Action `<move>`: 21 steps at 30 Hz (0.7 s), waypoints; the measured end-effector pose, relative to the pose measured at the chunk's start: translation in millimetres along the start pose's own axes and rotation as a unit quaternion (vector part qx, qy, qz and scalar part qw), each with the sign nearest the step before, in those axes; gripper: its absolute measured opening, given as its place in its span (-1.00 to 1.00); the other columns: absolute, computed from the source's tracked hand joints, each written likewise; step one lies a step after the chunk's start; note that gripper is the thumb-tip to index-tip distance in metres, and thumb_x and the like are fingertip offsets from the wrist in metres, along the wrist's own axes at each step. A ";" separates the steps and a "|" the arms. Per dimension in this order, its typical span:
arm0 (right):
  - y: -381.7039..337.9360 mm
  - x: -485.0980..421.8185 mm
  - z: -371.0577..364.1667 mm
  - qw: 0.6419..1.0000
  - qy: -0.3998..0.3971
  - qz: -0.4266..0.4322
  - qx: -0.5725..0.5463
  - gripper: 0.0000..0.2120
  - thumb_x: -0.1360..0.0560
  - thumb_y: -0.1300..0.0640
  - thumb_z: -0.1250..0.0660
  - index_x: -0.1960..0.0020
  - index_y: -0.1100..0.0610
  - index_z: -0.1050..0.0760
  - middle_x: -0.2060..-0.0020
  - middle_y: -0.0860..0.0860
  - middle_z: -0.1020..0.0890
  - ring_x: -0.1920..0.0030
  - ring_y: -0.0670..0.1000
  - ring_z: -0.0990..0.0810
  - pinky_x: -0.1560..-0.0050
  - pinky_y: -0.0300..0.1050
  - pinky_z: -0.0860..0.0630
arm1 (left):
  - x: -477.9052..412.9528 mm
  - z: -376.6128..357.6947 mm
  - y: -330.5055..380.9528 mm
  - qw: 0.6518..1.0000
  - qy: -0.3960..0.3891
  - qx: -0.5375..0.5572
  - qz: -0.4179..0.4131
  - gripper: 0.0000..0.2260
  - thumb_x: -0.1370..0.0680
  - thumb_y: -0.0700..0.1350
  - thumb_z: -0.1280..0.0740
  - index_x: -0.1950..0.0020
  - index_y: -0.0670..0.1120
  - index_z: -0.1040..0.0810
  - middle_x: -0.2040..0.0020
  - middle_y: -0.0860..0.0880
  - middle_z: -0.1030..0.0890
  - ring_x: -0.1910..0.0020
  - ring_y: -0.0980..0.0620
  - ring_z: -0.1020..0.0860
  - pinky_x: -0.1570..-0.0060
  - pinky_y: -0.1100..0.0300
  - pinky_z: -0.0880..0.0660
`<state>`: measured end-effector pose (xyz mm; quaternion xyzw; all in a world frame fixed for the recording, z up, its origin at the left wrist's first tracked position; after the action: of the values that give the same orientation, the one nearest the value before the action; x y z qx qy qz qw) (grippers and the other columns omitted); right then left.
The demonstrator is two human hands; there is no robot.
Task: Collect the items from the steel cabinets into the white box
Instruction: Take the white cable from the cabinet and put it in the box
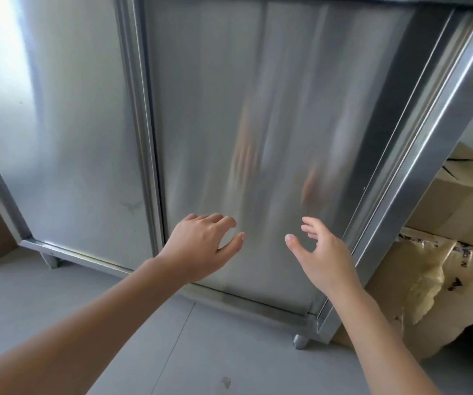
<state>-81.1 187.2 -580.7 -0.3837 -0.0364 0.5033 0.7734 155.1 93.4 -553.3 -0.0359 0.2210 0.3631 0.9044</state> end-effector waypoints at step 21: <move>43.6 -39.2 29.5 0.980 0.139 -0.129 -0.061 -0.30 -0.53 -0.12 -0.44 -0.57 0.07 -0.29 -0.42 -0.01 -0.52 -0.39 -0.01 -0.51 -0.35 -0.03 -0.43 | -70.9 -12.1 13.5 0.996 -0.020 0.041 -0.075 -0.45 -0.55 0.33 0.14 -0.14 0.05 -0.49 0.03 0.06 -0.62 0.10 -0.04 -0.57 -0.04 0.08 -0.42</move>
<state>-146.0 180.8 -574.4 -0.4880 -0.0083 0.3380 0.8047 96.3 55.1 -532.7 -0.0083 0.2137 0.2855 0.9342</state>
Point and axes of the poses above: each hand's wrist, its own x-axis away from the middle knuckle, its own z-axis out of the back of the hand, y = z × x, the point moved 2 cm from there along -x, towards the middle knuckle
